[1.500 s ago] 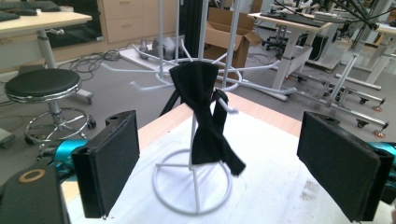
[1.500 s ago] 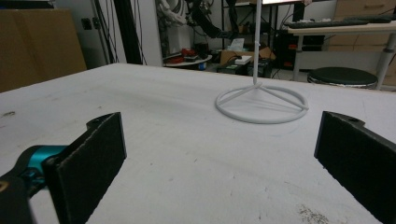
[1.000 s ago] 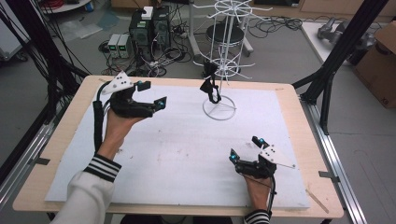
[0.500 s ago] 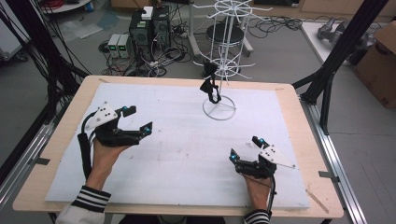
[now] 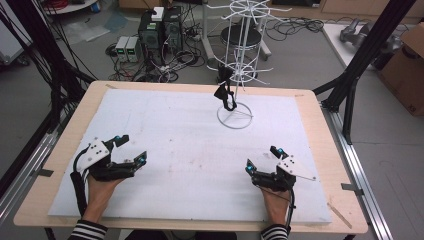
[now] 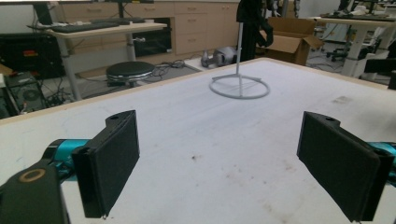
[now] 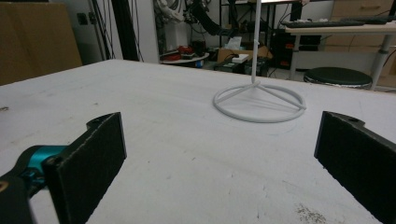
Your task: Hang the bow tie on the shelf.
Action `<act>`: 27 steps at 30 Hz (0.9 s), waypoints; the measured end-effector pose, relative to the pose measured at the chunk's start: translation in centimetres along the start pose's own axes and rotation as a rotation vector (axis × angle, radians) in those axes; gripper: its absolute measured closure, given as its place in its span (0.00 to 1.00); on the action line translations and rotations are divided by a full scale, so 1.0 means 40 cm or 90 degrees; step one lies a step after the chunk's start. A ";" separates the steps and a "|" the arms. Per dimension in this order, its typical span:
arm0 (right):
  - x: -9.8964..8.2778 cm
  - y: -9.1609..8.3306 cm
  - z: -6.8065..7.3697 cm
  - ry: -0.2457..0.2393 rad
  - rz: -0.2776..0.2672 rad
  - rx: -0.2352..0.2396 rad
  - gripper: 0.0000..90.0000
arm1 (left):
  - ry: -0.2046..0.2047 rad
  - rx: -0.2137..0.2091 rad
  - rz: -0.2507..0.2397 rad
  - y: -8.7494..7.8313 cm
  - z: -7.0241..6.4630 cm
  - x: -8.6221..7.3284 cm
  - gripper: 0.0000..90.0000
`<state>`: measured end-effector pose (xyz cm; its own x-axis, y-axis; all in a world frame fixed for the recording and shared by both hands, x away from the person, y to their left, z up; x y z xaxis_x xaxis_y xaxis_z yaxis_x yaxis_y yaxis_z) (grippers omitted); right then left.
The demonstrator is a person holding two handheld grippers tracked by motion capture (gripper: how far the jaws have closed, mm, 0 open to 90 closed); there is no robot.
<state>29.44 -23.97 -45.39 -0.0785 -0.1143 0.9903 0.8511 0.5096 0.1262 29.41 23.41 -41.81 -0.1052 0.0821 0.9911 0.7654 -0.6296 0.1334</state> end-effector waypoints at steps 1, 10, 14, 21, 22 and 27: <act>0.000 0.000 0.000 0.000 0.000 -0.001 0.01 | -0.002 -0.001 -0.002 -0.006 0.002 -0.011 0.15; 0.000 0.000 0.003 0.000 0.005 -0.005 0.01 | -0.015 0.036 -0.010 -0.042 0.019 -0.075 0.15; 0.000 0.001 0.002 -0.004 0.005 -0.005 0.01 | -0.029 0.057 -0.032 -0.048 0.029 -0.080 0.15; -0.001 0.002 0.002 -0.007 0.006 -0.009 0.01 | -0.018 0.087 -0.042 -0.052 0.025 -0.082 0.15; 0.000 0.002 0.003 -0.007 0.005 -0.010 0.01 | -0.015 0.086 -0.045 -0.053 0.025 -0.082 0.15; -0.001 0.002 0.004 -0.010 0.007 -0.013 0.01 | -0.026 0.093 -0.055 -0.058 0.028 -0.082 0.15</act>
<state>29.43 -23.78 -45.41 -0.0776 -0.0952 0.9924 0.8622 0.4934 0.1147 28.70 25.45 -45.36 -0.1507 0.1646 0.9748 0.8392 -0.4998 0.2142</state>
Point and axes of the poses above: each handheld gripper's, and its own axes: y roughly forward along the jaws, x roughly out of its top, z roughly to its left, the point moved 2 cm from there along y, roughly forward along the jaws, and after that the axes turned 15 degrees about -z, right-handed, at the moved point
